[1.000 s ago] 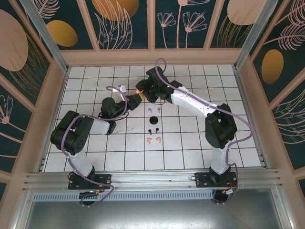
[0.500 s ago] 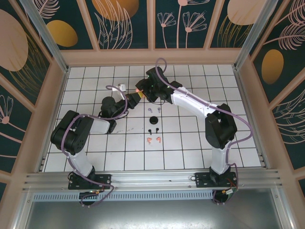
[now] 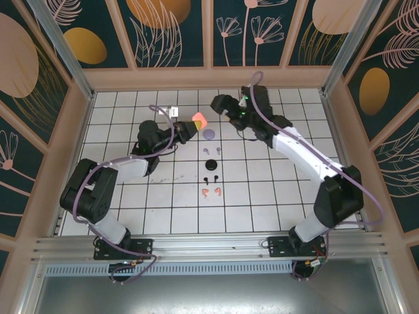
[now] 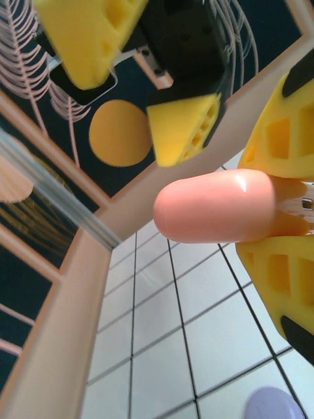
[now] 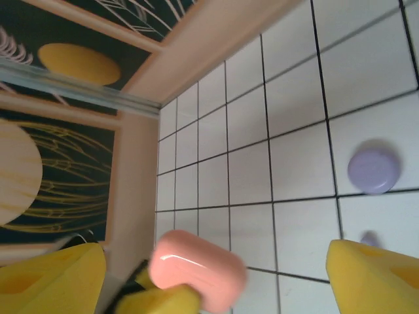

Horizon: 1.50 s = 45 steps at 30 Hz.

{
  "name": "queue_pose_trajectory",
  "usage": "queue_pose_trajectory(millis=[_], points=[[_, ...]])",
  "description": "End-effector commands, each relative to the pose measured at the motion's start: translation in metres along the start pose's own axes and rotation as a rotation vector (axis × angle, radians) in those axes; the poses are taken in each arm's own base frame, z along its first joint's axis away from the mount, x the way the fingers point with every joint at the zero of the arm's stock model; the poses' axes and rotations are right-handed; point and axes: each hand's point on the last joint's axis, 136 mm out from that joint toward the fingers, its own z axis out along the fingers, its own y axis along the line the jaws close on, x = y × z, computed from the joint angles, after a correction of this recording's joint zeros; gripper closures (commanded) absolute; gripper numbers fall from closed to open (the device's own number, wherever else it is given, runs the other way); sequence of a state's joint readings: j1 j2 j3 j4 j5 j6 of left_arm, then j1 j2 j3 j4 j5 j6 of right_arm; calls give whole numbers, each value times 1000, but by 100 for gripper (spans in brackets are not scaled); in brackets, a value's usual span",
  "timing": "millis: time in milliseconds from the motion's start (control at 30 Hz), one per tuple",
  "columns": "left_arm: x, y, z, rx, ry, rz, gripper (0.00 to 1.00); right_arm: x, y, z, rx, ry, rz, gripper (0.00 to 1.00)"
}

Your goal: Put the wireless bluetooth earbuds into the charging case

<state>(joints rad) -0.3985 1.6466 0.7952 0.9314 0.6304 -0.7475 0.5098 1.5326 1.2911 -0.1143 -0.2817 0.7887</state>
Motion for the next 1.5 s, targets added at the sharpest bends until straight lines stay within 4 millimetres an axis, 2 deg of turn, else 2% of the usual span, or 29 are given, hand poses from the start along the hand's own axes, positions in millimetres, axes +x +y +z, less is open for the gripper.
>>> queue_pose_trajectory(millis=[0,100,233,267,400,700,1000,1200,1300,1367,1467], points=[[11,-21,4,75,147,52,100,17,21,-23,-169,11,-441,13],[15,-30,6,118,216,68,100,30,14,-39,-240,23,-555,14],[21,-34,6,141,278,78,100,41,5,-44,-278,68,-592,17],[25,-34,6,147,292,74,100,43,3,-42,-279,79,-590,17],[16,-43,9,183,295,82,100,48,-1,-36,-287,98,-578,21],[15,-46,12,200,307,74,100,55,2,-17,-309,140,-573,26],[18,-49,10,213,324,77,100,48,-7,-2,-271,128,-551,33],[19,-58,2,232,328,89,100,36,-23,-1,-259,97,-493,38],[17,-63,-1,238,319,101,100,37,-35,1,-239,108,-472,39],[16,-65,-3,237,312,107,100,38,-37,-2,-237,115,-463,40],[15,-66,-4,234,302,110,100,40,-28,-17,-262,112,-464,40]])
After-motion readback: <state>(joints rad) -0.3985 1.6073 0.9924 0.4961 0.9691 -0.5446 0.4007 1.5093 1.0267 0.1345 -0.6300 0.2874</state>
